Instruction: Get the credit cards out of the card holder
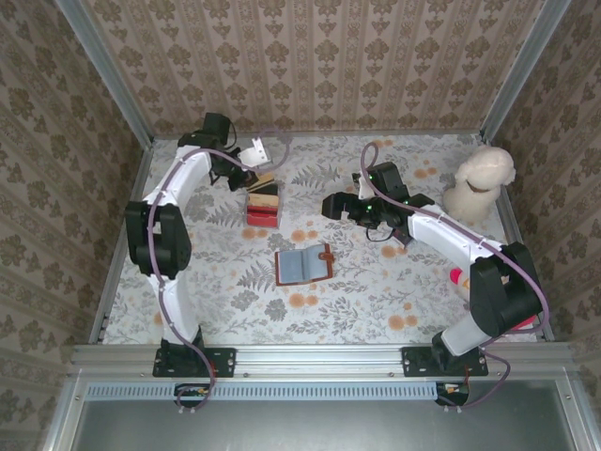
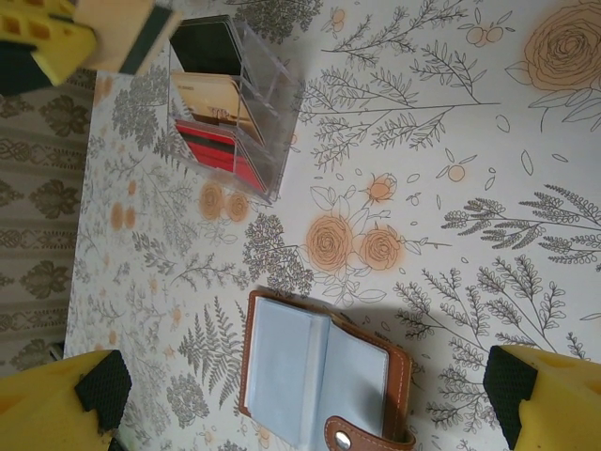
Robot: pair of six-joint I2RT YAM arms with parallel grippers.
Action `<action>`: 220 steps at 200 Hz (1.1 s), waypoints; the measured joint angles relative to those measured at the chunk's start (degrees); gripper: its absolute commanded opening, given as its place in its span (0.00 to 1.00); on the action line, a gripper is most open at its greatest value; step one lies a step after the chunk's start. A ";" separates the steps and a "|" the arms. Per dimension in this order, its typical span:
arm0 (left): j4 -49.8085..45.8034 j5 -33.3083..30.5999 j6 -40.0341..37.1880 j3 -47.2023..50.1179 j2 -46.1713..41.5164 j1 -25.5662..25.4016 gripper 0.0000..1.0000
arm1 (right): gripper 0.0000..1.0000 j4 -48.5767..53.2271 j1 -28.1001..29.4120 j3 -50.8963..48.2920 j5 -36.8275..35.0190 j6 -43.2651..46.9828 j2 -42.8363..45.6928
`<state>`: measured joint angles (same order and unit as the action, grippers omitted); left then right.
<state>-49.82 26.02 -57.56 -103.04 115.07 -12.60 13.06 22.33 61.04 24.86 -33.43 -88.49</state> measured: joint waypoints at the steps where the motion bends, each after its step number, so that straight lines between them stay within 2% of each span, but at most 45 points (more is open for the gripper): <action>1: -0.17 0.02 -0.20 -0.07 0.07 0.00 0.00 | 1.00 0.00 0.00 0.00 0.00 0.00 0.00; 31: -5.03 2.51 -6.43 -2.32 1.84 0.28 0.00 | 1.00 -0.44 0.00 0.00 0.68 -1.14 -0.57; 89: -7.89 5.73 -14.14 -2.62 2.21 0.33 0.00 | 1.00 -1.49 0.00 -0.02 1.09 -2.62 -0.96; 220: -7.48 -0.94 -20.72 -2.91 6.36 -0.87 0.00 | 1.00 -4.13 0.00 -0.68 1.27 -4.35 -1.33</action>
<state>-57.30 25.08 -78.28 -105.95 121.43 -13.47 8.93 22.33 60.36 26.13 -37.78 -89.82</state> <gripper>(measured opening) 0.047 0.997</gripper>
